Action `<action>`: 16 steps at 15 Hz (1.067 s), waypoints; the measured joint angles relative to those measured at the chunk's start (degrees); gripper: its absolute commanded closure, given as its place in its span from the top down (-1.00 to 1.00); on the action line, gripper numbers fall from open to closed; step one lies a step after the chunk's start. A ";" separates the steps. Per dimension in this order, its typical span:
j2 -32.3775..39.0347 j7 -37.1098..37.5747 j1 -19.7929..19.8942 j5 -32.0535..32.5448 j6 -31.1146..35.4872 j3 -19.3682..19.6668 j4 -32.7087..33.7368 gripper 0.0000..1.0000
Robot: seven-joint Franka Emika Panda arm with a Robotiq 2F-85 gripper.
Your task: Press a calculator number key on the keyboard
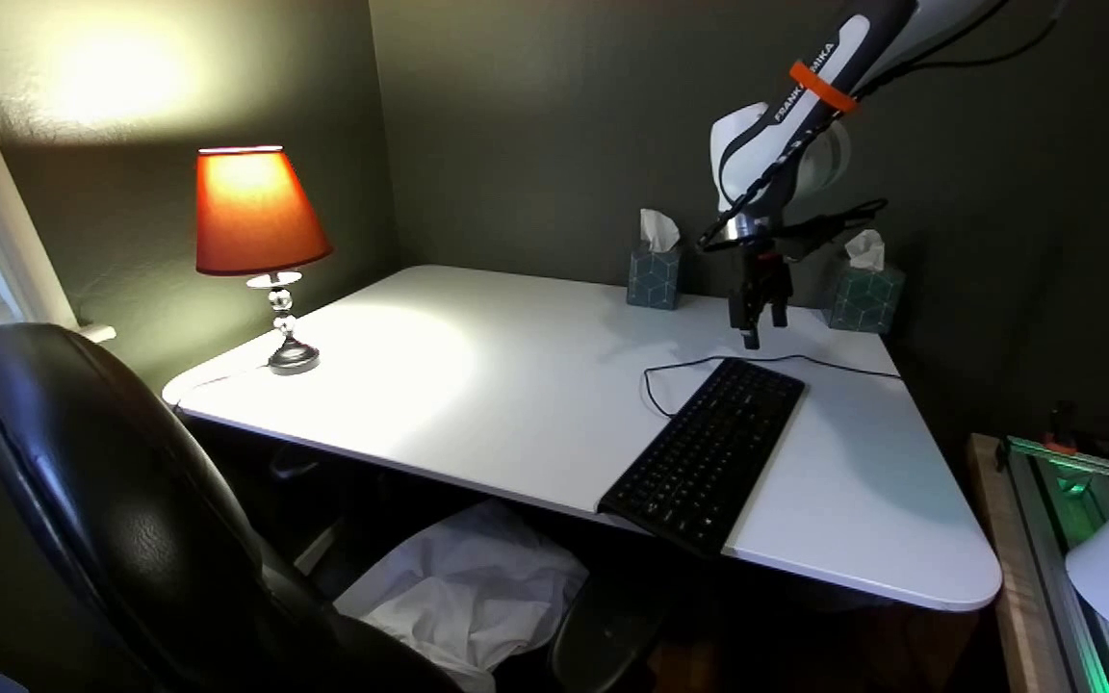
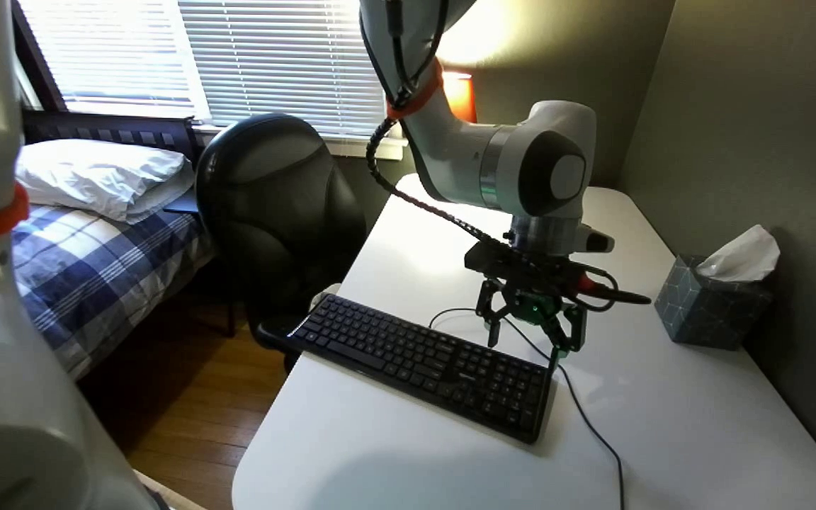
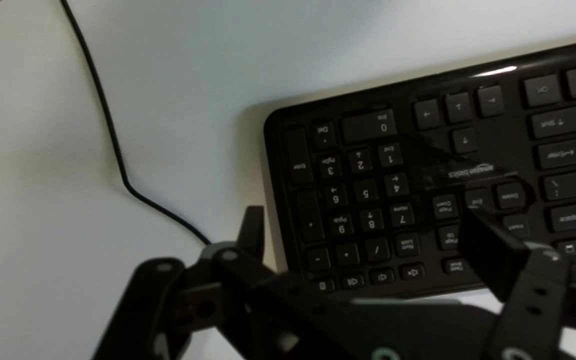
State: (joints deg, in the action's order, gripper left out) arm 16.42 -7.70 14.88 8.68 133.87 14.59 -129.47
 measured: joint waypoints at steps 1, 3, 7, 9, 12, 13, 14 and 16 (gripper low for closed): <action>-0.79 0.00 0.04 0.00 0.37 0.05 -0.59 1.00; -2.39 0.00 0.05 0.00 1.30 0.16 -1.80 1.00; -5.55 0.00 0.05 0.00 2.69 0.27 -4.11 1.00; -7.02 0.00 0.05 0.00 3.05 0.28 -5.08 1.00; -8.99 0.00 0.05 0.00 3.22 0.30 -6.32 1.00; -9.57 0.00 0.05 0.00 3.24 0.31 -6.64 1.00; -10.15 0.00 0.06 0.00 3.25 0.33 -7.02 1.00; -11.26 0.00 0.06 0.00 3.25 0.38 -7.79 1.00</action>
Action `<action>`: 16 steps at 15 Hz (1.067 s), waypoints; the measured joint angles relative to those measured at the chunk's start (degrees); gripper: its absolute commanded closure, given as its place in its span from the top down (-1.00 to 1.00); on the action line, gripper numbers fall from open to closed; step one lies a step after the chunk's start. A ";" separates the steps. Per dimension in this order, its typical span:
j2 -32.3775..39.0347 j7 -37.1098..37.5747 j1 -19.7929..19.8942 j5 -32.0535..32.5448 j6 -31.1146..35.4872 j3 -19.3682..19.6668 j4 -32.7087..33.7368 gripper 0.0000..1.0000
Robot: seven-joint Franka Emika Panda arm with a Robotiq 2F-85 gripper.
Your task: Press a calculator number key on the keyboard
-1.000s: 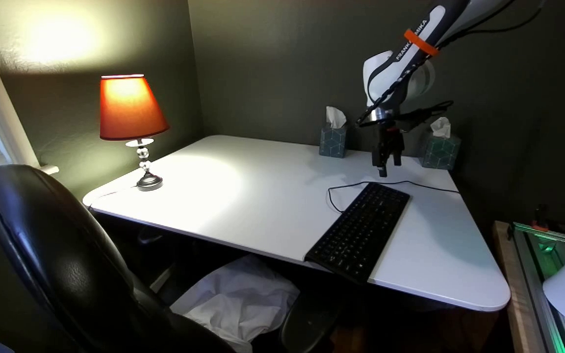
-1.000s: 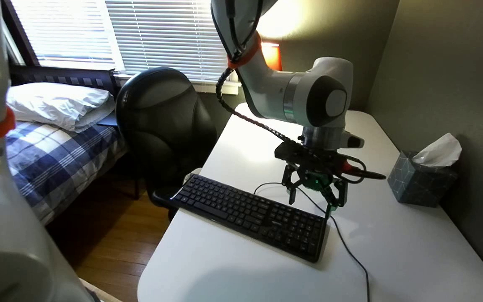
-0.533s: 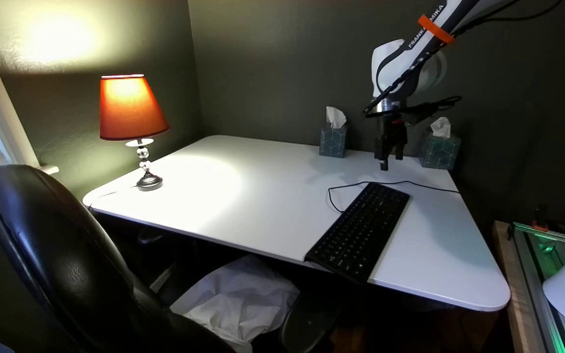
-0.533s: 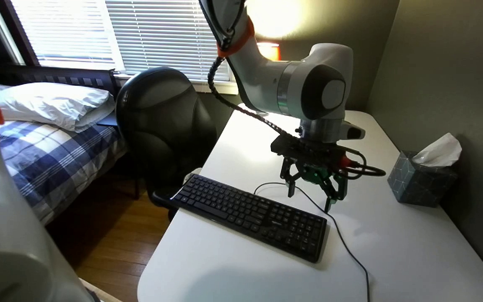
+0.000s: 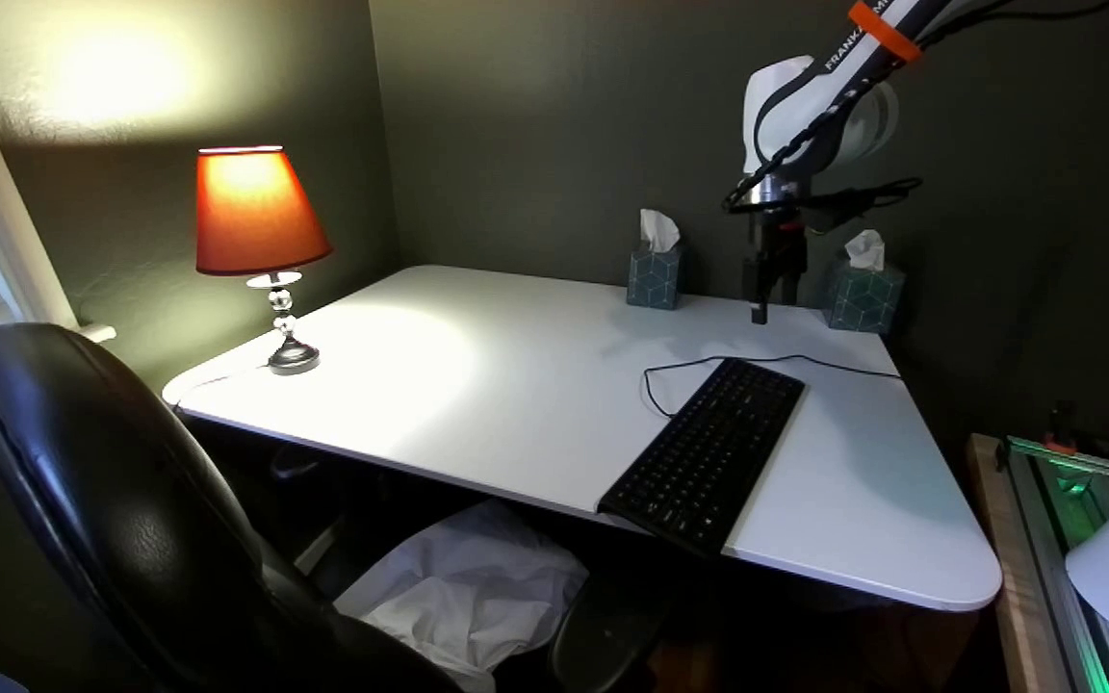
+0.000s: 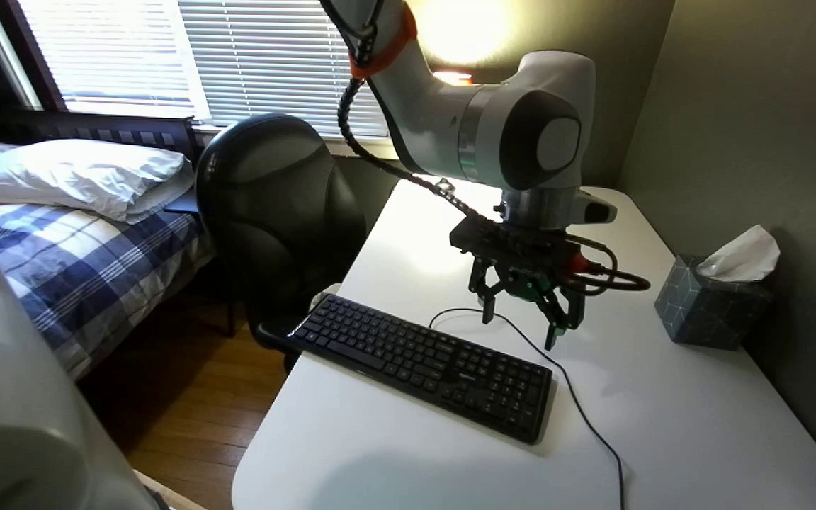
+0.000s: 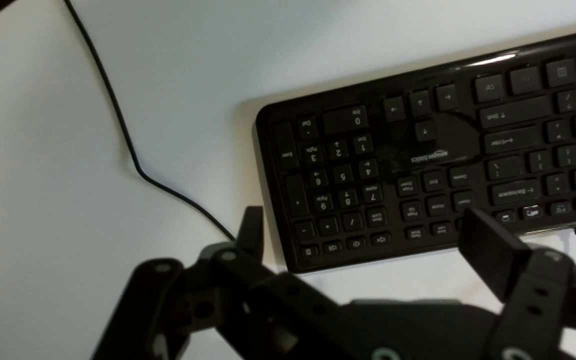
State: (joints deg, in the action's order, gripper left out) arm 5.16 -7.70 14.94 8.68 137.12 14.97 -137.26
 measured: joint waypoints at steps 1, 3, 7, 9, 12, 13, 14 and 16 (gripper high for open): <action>-0.56 0.00 0.00 0.00 0.00 0.05 -0.35 1.00; -1.75 0.01 0.01 0.00 0.24 0.21 -1.24 1.00; -4.30 0.40 0.04 0.00 1.17 0.53 -3.10 1.00; -5.67 0.70 0.06 0.01 1.28 0.60 -3.95 1.00; -7.15 0.85 0.08 0.00 1.28 0.60 -4.66 1.00; -7.09 0.85 0.08 0.00 1.28 0.58 -4.55 1.00; -7.00 0.85 0.08 0.00 1.28 0.57 -4.48 1.00; -6.93 0.85 0.08 0.00 1.28 0.57 -4.46 1.00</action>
